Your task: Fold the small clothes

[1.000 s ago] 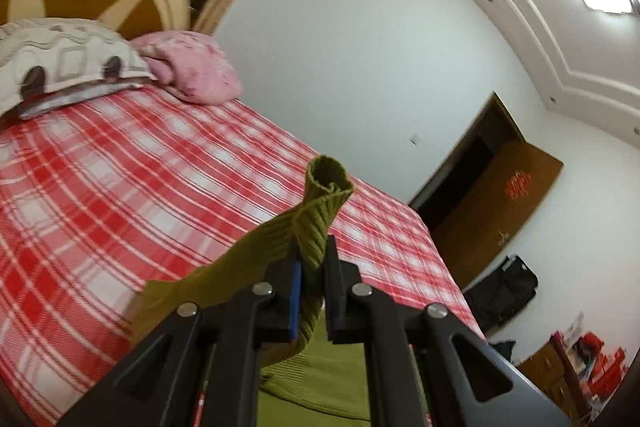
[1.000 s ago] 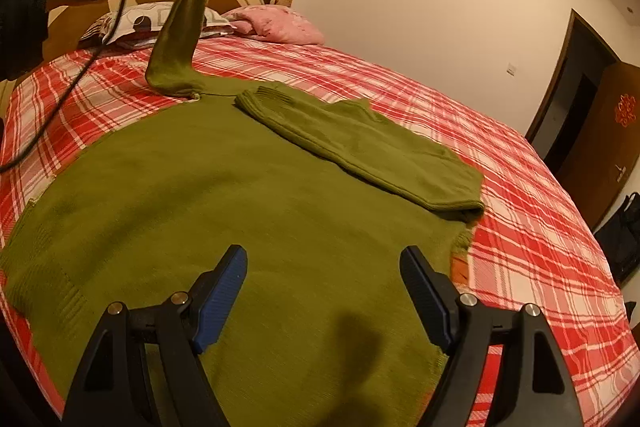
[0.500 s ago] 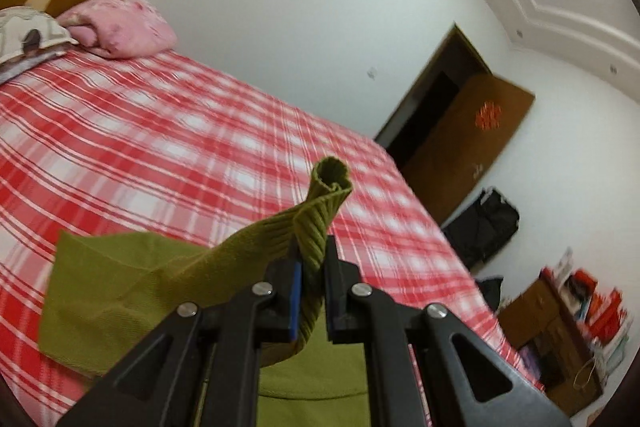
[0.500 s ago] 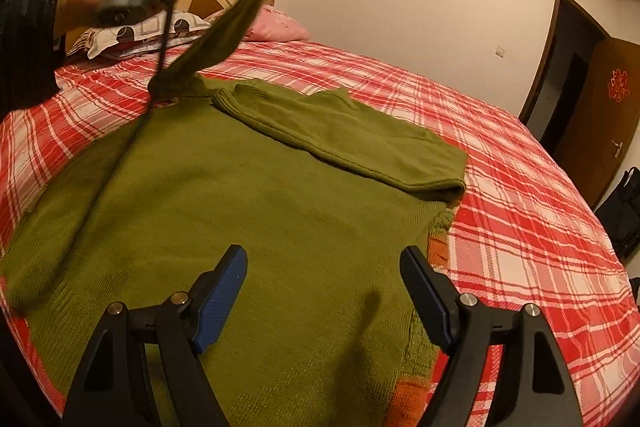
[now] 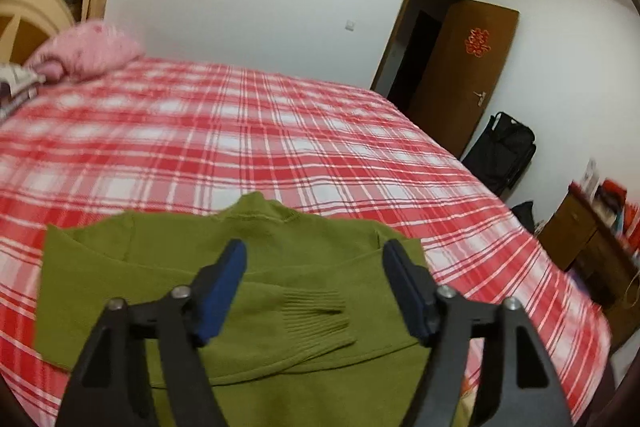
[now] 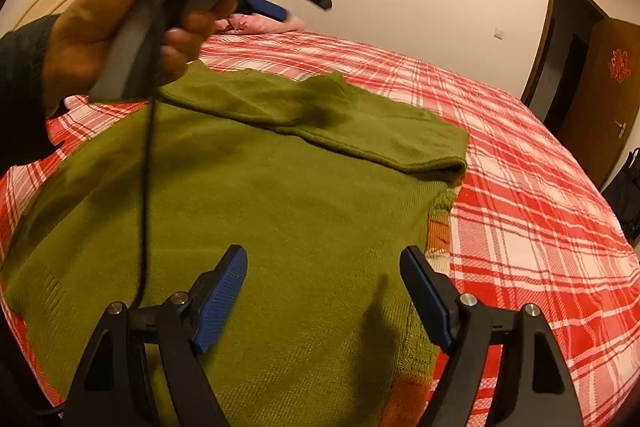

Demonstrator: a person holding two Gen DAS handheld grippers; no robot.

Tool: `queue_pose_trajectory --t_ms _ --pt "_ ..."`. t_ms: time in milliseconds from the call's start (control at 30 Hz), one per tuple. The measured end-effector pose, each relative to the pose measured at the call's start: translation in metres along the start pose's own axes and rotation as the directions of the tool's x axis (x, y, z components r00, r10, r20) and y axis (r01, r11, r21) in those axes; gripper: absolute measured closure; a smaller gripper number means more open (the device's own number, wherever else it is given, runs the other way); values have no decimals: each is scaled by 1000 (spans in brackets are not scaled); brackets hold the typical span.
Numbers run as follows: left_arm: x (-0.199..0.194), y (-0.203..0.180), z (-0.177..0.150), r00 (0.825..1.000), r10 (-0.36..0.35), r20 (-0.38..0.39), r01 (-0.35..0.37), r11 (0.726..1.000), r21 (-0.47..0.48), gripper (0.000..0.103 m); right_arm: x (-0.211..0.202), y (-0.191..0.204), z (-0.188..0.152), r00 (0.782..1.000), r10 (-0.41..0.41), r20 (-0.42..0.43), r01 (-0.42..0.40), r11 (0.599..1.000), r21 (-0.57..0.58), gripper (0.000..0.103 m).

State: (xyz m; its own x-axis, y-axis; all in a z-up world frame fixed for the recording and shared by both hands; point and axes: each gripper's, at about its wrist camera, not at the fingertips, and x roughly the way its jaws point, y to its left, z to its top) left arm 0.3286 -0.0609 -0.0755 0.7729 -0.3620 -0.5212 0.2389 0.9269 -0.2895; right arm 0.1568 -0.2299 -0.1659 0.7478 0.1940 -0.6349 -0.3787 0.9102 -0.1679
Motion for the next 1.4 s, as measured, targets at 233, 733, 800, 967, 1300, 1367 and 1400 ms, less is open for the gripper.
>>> queue_pose_trajectory --t_ms 233,733,800,967,1300,1367,1400 --pt "-26 60 -33 962 271 -34 -263 954 145 22 0 -7 2 999 25 -22 -25 999 26 24" --pt "-11 160 -92 869 435 -237 -422 900 106 14 70 -84 102 968 231 -96 -188 926 328 31" --pt "-12 166 -94 876 413 -249 -407 910 76 8 97 -89 113 962 245 -121 -185 910 371 45" --pt "-18 180 -98 896 366 -252 -381 924 -13 4 159 -84 130 942 285 -174 -188 883 430 46" --pt "-13 179 -100 886 385 -257 -398 917 1 0 191 -63 138 931 309 -193 -212 890 404 95" --pt "-13 179 -100 886 387 -256 -400 916 1 0 180 -64 143 941 298 -162 -220 899 378 96" --pt "-13 179 -100 885 388 -256 -401 916 1 0 172 -66 147 946 293 -138 -225 902 368 96"
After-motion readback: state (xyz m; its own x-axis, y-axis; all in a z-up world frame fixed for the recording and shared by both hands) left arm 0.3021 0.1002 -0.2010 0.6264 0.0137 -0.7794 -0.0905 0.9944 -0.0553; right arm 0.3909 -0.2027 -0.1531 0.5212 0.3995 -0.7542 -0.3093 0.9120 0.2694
